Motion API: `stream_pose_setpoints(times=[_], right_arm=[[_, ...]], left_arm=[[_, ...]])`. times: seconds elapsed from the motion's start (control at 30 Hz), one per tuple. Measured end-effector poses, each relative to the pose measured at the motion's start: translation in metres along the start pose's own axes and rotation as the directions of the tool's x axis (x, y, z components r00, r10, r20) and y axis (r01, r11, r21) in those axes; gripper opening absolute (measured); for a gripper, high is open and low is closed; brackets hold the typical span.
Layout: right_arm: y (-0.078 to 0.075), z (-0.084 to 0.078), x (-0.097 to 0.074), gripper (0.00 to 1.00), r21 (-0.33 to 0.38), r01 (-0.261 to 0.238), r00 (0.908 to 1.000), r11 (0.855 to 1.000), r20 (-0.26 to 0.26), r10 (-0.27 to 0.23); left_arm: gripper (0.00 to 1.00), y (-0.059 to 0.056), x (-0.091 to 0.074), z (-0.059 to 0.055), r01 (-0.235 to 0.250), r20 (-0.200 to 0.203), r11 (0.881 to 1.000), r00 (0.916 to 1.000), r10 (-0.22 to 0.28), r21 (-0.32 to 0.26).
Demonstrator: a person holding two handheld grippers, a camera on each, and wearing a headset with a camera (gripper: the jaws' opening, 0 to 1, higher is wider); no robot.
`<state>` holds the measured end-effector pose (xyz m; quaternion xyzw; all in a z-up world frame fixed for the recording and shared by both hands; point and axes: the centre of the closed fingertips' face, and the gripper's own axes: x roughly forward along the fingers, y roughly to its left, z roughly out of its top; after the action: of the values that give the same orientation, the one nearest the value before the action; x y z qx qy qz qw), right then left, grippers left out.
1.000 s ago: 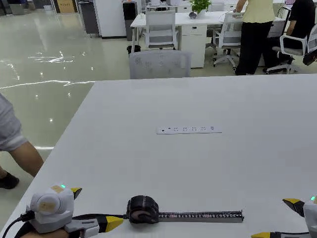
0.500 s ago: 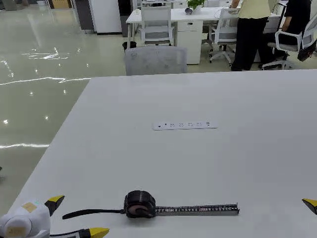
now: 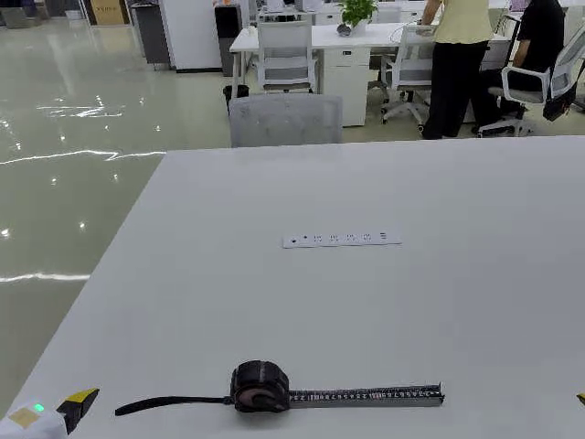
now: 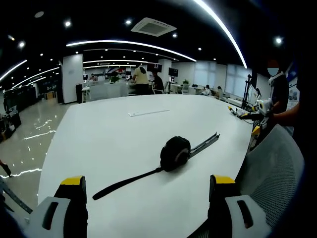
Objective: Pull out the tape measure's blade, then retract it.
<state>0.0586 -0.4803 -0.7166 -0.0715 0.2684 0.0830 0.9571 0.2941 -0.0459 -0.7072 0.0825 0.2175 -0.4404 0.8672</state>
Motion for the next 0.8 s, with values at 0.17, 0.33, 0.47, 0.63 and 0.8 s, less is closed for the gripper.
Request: stream_pose_setpoints(times=[0.17,0.33,0.47,0.63,0.8], right_arm=[[0.0022,-0.0005,-0.0031,1.00,0.013,0.001,1.0000,1.000,-0.008,-0.001],[-0.0002,-0.0006,-0.0040,1.00,0.010,0.012,0.9999,1.000,-0.011,-0.012],[0.0007,-0.0027,-0.0046,1.00,0.021,0.012,0.9998,1.000,-0.013,-0.012],[0.0030,-0.0066,-0.0045,1.00,0.020,0.010,0.9995,1.000,-0.028,-0.010],[0.0031,-0.0038,-0.0028,1.00,0.018,0.008,0.9998,1.000,-0.017,-0.008]], left_arm=[[1.00,-0.0009,-0.0002,-0.0003,0.000,0.001,1.000,1.0000,0.000,-0.006],[1.00,0.0009,-0.0001,-0.0047,0.004,-0.015,1.000,0.9999,-0.004,-0.003],[1.00,0.0023,-0.0013,-0.0016,0.001,-0.012,1.000,0.9999,-0.001,0.002],[1.00,0.0047,0.0028,0.0004,-0.004,-0.008,1.000,1.0000,0.004,0.003],[1.00,-0.0002,0.0066,-0.0021,0.005,-0.023,1.000,0.9997,-0.004,0.008]])
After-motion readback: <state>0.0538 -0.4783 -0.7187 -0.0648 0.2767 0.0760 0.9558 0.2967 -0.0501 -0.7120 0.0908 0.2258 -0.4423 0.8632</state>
